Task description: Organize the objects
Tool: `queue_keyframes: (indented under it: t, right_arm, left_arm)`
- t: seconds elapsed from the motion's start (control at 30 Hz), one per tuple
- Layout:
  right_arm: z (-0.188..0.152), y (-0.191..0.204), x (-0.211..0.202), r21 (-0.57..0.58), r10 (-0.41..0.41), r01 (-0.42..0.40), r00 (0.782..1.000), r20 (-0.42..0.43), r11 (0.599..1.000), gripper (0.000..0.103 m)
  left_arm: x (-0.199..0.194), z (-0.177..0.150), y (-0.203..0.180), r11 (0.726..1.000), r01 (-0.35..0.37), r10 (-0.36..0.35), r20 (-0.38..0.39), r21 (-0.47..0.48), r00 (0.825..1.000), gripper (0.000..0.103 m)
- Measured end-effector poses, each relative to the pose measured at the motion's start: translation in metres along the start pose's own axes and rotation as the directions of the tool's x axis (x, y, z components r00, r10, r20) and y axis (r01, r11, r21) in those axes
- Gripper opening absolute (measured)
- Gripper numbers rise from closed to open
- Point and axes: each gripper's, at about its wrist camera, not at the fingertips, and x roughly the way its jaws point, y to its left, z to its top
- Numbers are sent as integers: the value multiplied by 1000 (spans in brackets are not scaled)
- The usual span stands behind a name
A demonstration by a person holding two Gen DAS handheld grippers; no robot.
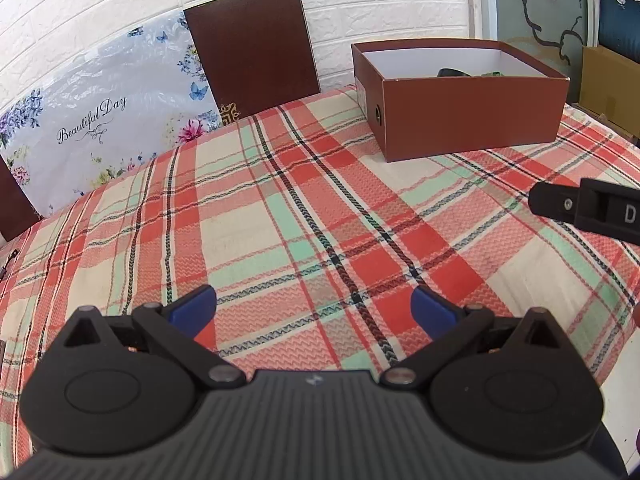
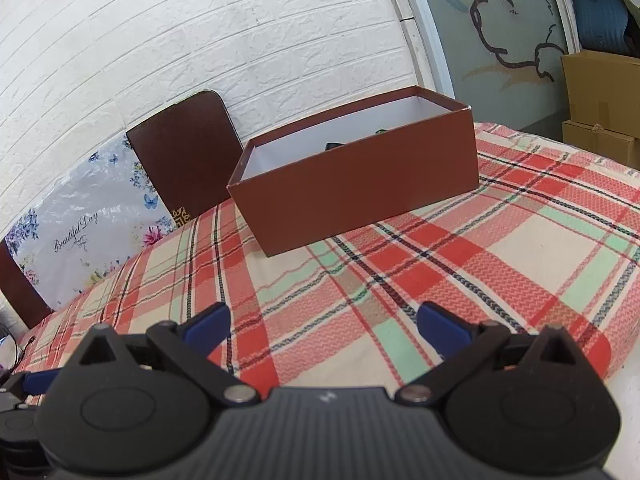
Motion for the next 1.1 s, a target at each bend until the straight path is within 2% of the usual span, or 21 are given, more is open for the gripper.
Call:
queue_keyframes:
  t: [0.87,1.1]
  right_arm:
    - [-3,1,4,-5,-2,1,1000,-17,1000,103]
    - [-4,2,6,-12,-3,2,1000,-22,1000,103]
  left_arm:
    - [4,-1,2,1000,-18,17,-22,-20,1000,103]
    - [5,-1,3,1000,10,-11,-22,-27,1000,103]
